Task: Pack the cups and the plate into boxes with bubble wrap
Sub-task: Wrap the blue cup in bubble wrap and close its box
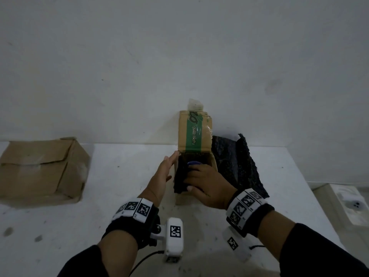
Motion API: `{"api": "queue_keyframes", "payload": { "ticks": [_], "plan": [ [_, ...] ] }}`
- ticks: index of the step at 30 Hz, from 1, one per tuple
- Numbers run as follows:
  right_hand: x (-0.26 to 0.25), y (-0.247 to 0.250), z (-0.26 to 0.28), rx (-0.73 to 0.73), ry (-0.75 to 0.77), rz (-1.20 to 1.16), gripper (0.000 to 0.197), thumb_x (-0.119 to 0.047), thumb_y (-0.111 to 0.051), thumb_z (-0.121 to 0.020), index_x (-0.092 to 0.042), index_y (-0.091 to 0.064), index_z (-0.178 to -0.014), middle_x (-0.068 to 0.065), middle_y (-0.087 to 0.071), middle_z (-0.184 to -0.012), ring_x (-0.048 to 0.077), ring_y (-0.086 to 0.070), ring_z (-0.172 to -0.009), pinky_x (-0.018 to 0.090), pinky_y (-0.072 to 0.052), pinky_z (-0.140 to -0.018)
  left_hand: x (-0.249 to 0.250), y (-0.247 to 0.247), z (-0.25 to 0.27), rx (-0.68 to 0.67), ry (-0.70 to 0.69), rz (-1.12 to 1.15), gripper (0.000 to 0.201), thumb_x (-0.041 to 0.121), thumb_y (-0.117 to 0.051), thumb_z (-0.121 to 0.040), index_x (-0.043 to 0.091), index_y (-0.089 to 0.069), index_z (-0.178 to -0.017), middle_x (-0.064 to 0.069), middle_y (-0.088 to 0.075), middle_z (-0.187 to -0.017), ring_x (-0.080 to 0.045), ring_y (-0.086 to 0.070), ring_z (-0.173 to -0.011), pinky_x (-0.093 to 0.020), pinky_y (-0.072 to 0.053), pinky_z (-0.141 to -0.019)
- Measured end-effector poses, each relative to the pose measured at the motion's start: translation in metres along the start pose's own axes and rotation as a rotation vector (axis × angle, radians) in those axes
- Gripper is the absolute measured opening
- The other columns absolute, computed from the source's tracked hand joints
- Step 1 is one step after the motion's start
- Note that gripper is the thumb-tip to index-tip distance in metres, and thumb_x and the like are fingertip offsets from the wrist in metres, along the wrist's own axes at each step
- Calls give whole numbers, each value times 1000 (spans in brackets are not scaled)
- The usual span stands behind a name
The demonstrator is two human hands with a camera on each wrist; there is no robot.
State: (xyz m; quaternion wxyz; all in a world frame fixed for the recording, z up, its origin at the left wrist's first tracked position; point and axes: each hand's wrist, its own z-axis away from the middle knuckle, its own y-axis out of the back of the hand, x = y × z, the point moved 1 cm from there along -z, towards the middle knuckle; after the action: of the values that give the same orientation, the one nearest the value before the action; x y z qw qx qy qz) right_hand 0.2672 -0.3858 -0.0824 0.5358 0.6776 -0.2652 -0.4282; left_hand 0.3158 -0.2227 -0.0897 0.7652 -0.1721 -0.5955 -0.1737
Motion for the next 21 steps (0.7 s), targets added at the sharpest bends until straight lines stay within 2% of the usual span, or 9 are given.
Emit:
{"api": "queue_keyframes", "payload": {
  "ticks": [2, 5, 8, 10, 12, 14, 16, 18, 21],
  "plan": [
    [1, -4, 1, -37, 1, 109, 46, -37, -32, -94, -16, -72, -93, 3, -66, -104, 28, -53, -105, 47, -38, -95, -1, -4, 0, -5, 2, 24, 50, 49, -10, -98, 39, -32, -140, 13, -27, -152, -5, -22, -140, -43, -18, -118],
    [0, -12, -3, -97, -14, 192, 54, -43, -28, -92, -16, -75, -85, 8, -61, -114, 32, -48, -114, 45, -22, -103, -4, -10, 0, -20, 7, 87, 45, 47, -9, -99, 42, -27, -141, 17, -24, -151, -3, -21, -139, -41, -14, -119],
    [-3, -14, -17, -153, -148, 104, 74, -55, -13, -86, -8, -64, -114, 7, -52, -129, 29, -34, -128, 44, -15, -111, -2, -17, 3, -21, -19, 141, 45, 34, -7, -101, 32, -20, -144, 14, -21, -152, -3, -21, -139, -32, -17, -118],
    [-4, -7, -23, -170, -199, 27, 83, -59, -7, -80, -8, -60, -118, 4, -51, -130, 24, -33, -128, 41, -16, -111, -1, -20, 4, -16, -47, 161, 47, 29, -7, -101, 25, -17, -147, 11, -18, -153, -5, -18, -141, -24, -21, -114],
    [-1, 0, -24, -146, -191, -41, 76, -57, -13, -80, -12, -71, -99, 3, -56, -123, 23, -43, -117, 39, -27, -102, -2, -21, 2, -17, -59, 150, 47, 26, -7, -101, 22, -14, -147, 9, -17, -154, -6, -18, -140, -19, -24, -108],
    [2, 7, -19, -4, -205, -5, 60, -53, -27, -82, -14, -73, -85, 6, -60, -108, 25, -53, -95, 37, -40, -87, -2, -19, 2, -15, -60, 126, 47, 26, -7, -101, 22, -14, -147, 8, -16, -154, -7, -19, -140, -14, -26, -103],
    [1, 16, -11, 18, -339, 91, 47, -48, -34, -85, -14, -65, -96, 8, -57, -98, 26, -53, -85, 33, -43, -72, -4, -19, 1, -21, -61, 110, 47, 26, -7, -101, 22, -13, -147, 8, -14, -155, -7, -16, -142, -8, -23, -99],
    [0, 21, -6, -81, -421, 131, 29, -34, -43, -91, -13, -55, -107, 10, -58, -96, 28, -56, -86, 32, -43, -66, -5, -19, 2, -17, -65, 97, 46, 25, -8, -101, 22, -13, -147, 8, -12, -156, -6, -13, -142, -4, -21, -96],
    [-5, 26, -8, -120, -445, -24, 23, -18, -52, -90, -15, -56, -112, 7, -63, -104, 25, -57, -94, 31, -45, -73, -4, -21, 1, -11, -80, 97, 45, 20, -8, -102, 18, -13, -147, 6, -12, -155, -5, -13, -140, 0, -26, -95]
  ]
}}
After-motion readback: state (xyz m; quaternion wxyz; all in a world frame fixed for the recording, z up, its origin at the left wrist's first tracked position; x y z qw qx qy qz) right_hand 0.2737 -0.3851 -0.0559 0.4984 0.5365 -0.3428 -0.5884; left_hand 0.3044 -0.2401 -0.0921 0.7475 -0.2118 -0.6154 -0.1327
